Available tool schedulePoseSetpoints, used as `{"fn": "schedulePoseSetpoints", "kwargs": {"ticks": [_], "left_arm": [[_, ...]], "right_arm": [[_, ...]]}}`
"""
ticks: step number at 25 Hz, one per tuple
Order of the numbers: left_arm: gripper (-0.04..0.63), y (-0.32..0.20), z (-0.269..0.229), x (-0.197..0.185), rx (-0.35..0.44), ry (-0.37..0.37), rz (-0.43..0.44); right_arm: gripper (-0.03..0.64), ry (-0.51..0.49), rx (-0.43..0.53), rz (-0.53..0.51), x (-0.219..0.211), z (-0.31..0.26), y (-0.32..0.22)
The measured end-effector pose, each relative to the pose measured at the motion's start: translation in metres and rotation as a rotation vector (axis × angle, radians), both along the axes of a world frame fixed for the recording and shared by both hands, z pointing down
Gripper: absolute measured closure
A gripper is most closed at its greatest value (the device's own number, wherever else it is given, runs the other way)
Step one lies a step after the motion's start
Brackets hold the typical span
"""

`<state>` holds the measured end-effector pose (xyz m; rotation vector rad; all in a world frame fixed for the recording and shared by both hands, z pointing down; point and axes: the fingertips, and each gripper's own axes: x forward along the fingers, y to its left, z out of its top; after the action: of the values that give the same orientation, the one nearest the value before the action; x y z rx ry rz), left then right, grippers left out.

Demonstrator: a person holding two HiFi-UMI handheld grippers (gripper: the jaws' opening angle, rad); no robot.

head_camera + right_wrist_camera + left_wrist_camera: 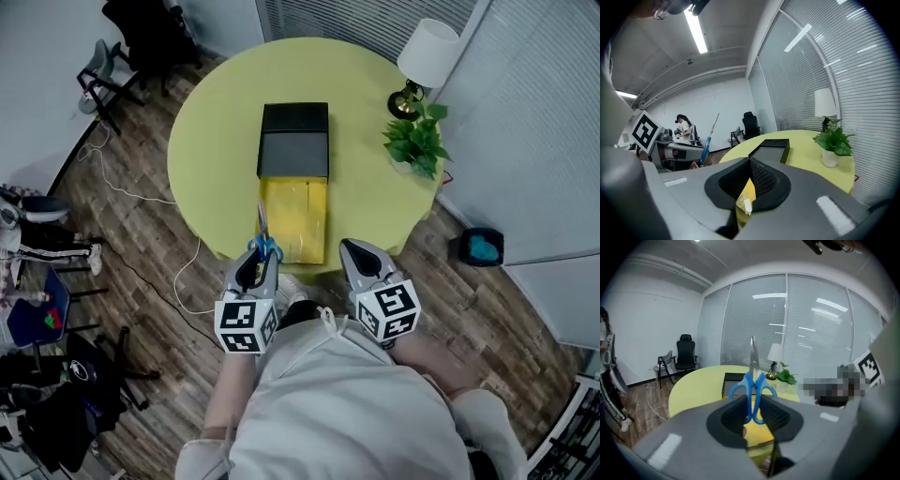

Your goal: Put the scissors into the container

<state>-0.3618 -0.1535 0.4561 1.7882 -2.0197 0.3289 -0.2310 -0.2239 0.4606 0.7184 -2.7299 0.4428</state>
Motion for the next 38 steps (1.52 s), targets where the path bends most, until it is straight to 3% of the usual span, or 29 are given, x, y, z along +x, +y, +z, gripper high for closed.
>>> {"fn": "schedulePoseSetpoints", "kwargs": {"ticks": [9,16,26,38], "left_arm": [[0.511,-0.045,0.043,-0.03,-0.113,0.063,0.2],[0.511,-0.057,0.113,-0.029,-0.308,0.184,0.333],[0.509,-0.057,0.174,-0.024,-0.543,0.144,0.45],[0.509,-0.056,0.204,-0.022,-0.645,0.125,0.483]], "right_arm": [[0.618,0.023,0.012,0.159,-0.032,0.0,-0.025],[0.618,0.069,-0.027,0.252,-0.041,0.027,-0.032],[0.618,0.121,-0.119,0.292,-0.041,0.052,-0.022],[0.618,0.159,-0.147,0.294,-0.043,0.066,-0.025]]}}
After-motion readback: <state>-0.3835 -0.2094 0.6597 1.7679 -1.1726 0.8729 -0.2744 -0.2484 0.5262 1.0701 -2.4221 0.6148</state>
